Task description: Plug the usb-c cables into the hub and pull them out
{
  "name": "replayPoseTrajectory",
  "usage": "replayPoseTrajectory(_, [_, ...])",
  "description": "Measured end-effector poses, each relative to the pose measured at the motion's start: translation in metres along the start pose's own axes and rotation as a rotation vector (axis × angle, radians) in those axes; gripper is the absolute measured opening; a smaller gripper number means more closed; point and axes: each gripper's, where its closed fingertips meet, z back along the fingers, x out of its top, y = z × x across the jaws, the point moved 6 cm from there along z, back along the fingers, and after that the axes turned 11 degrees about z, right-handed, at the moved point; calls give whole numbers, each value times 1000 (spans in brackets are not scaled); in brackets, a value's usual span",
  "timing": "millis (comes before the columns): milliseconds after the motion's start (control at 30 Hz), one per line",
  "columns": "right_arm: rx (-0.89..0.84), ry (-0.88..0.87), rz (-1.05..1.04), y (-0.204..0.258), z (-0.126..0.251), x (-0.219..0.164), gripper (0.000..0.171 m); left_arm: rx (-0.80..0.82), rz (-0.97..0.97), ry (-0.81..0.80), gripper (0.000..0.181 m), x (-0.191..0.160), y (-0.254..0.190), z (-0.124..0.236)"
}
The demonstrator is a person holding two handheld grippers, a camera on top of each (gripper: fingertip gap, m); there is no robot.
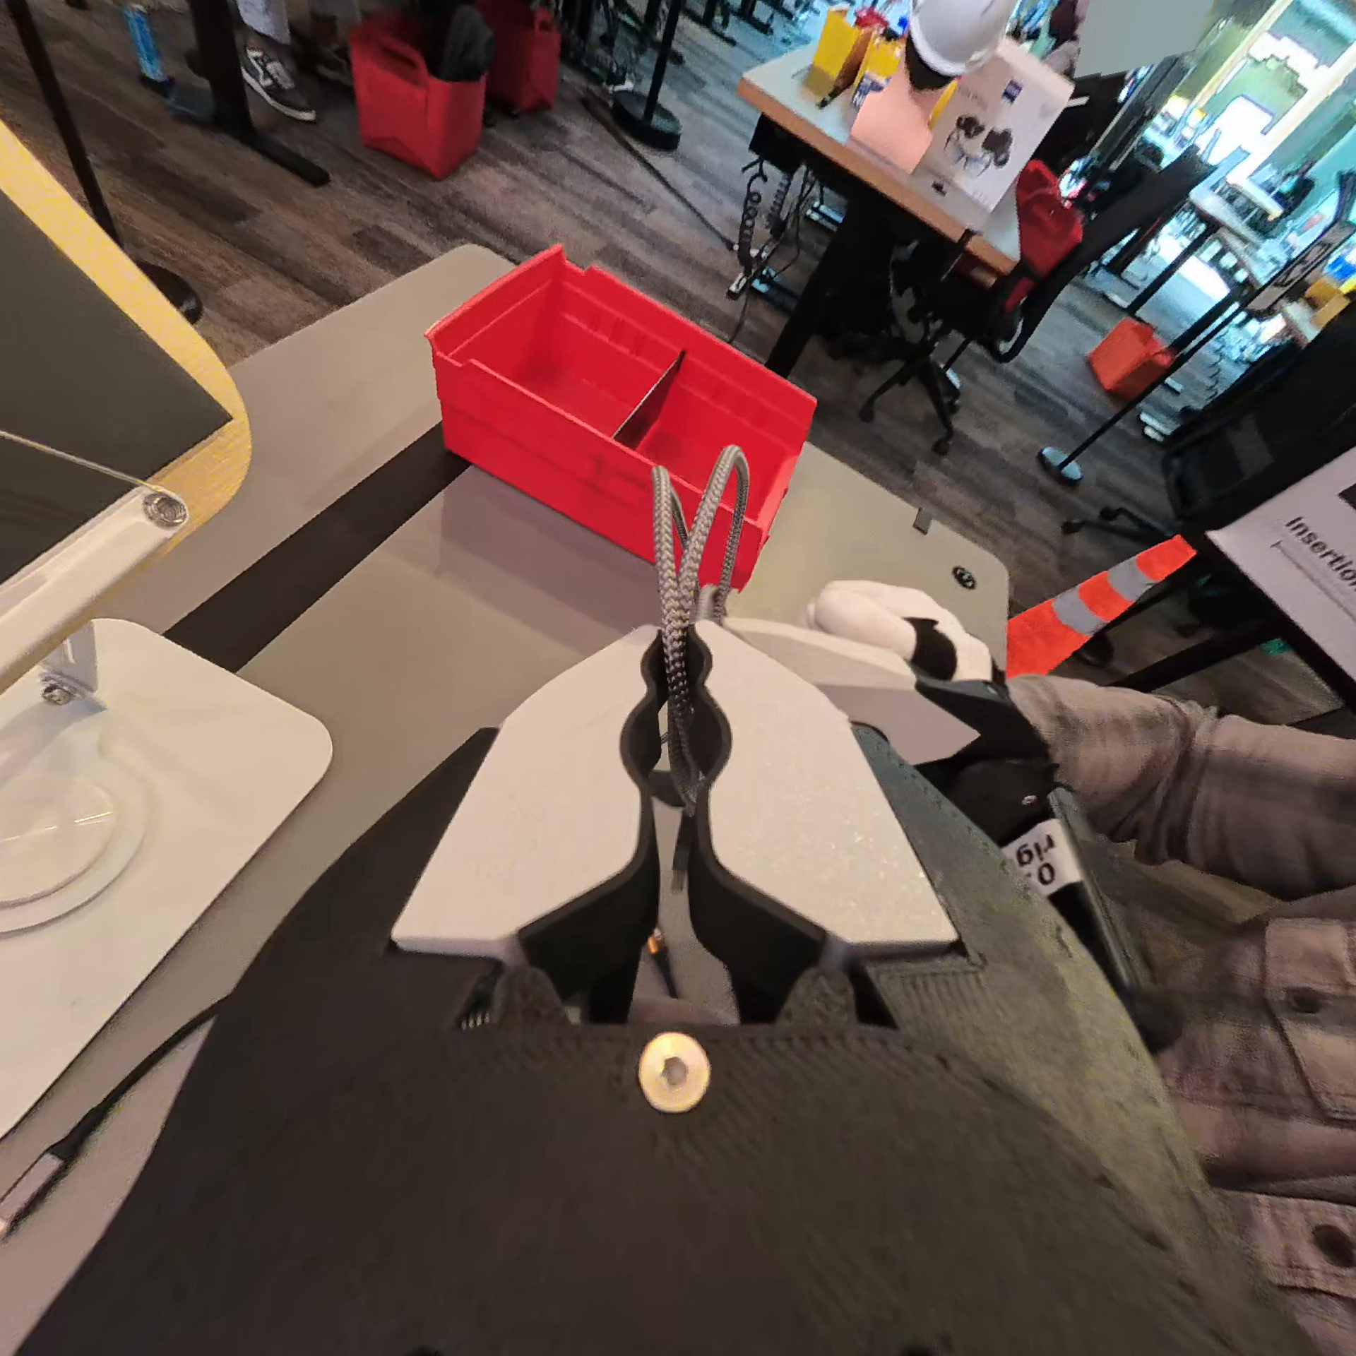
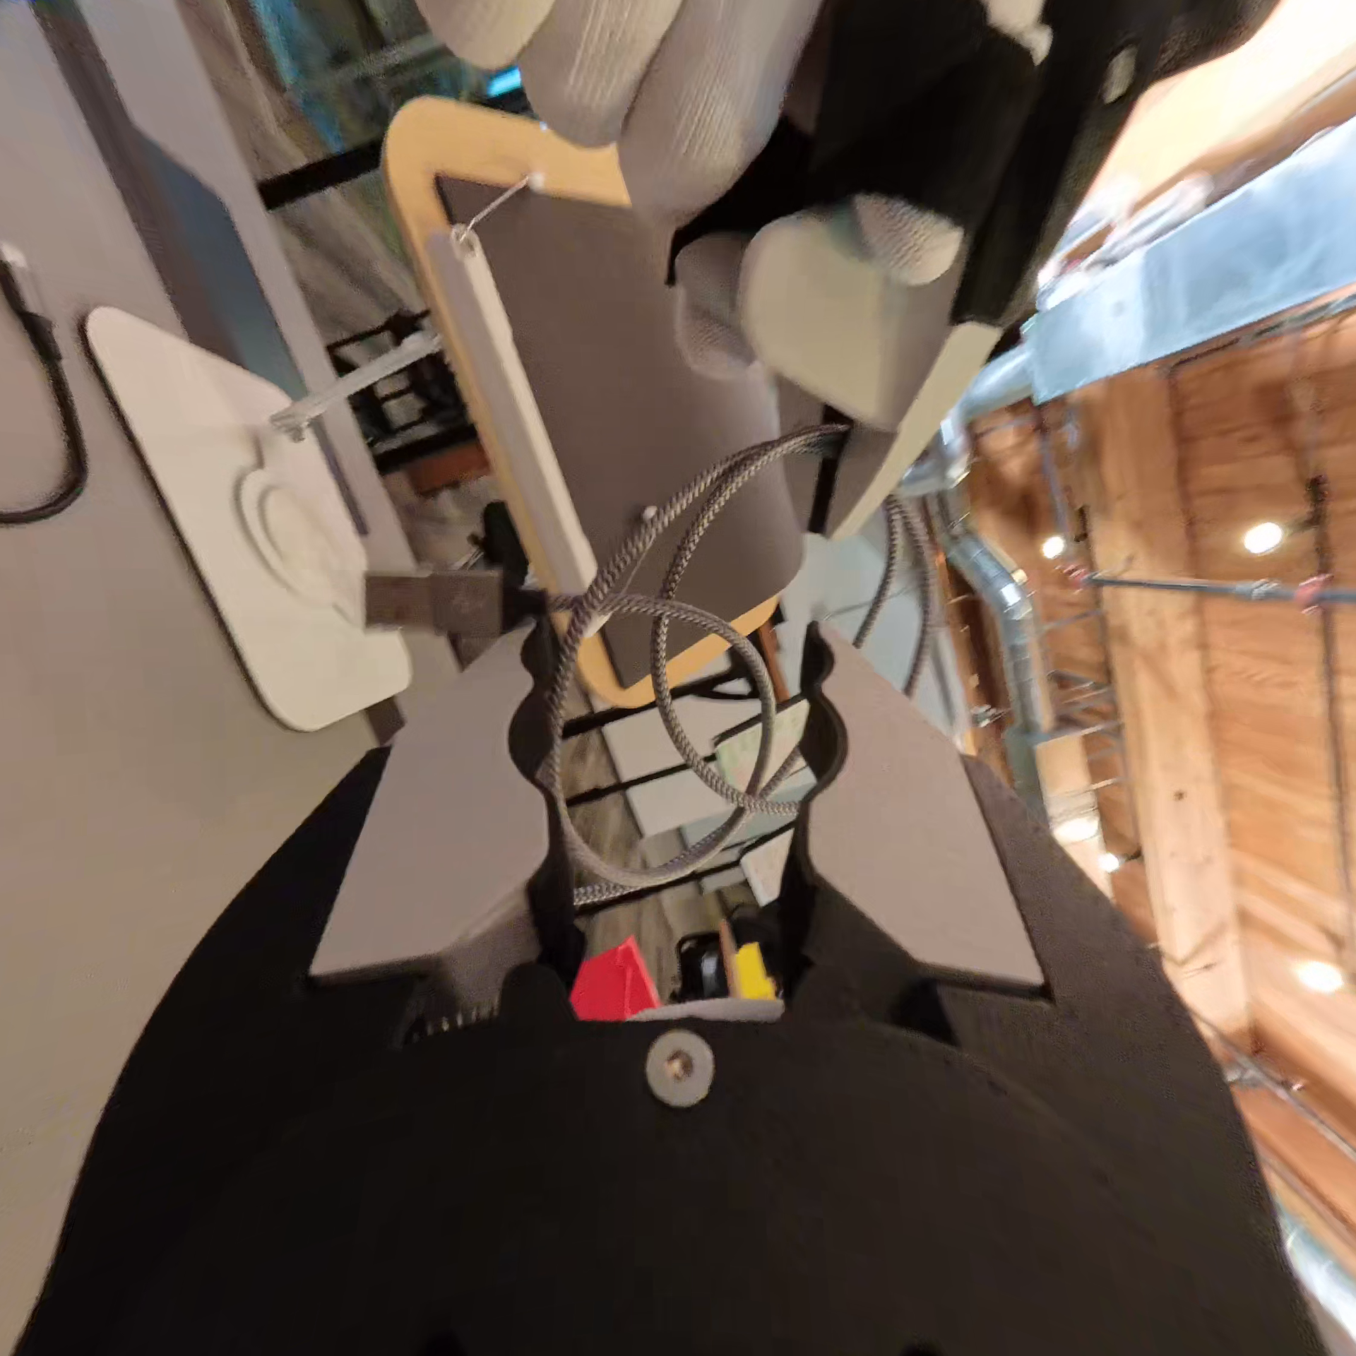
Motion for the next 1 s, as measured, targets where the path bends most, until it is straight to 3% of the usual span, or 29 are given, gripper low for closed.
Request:
replayPoseTrajectory(167, [-35, -130, 65, -2, 20, 11, 0, -4, 56, -75, 3, -2, 11, 7])
replayPoseTrajectory(333, [9, -141, -22, -7, 28, 9, 3, -27, 91, -112, 3, -10, 18, 5])
replayPoseTrajectory(400, [76, -124, -29, -3, 29, 9, 61, -15, 73, -128, 3, -12, 18, 6])
replayPoseTrajectory(533, [260, -300, -173, -14, 47, 12, 35, 31, -14, -120, 3, -15, 15, 10])
replayPoseTrajectory(600, [265, -288, -255, -33, 41, 3, 27, 53, -52, -102, 3, -17, 11, 10])
replayPoseTrajectory(733, [319, -227, -15, -31, 21, -7, 25, 83, -96, -74, 3, -21, 2, 7])
replayPoseTrajectory(900, [402, -200, 106, -13, 7, -7, 22, 75, -112, -58, 3, -25, -5, 6])
replayPoseTrajectory(933, [408, -213, 125, -10, 7, -5, 18, 69, -113, -52, 3, -26, -6, 6])
replayPoseTrajectory(967, [410, -208, 126, -9, 5, -4, 1, 65, -115, -46, 3, -27, -7, 5])
replayPoseTrajectory(1000, [428, -194, 122, -7, 3, -4, 0, 74, -125, -46, 3, -27, -8, 4])
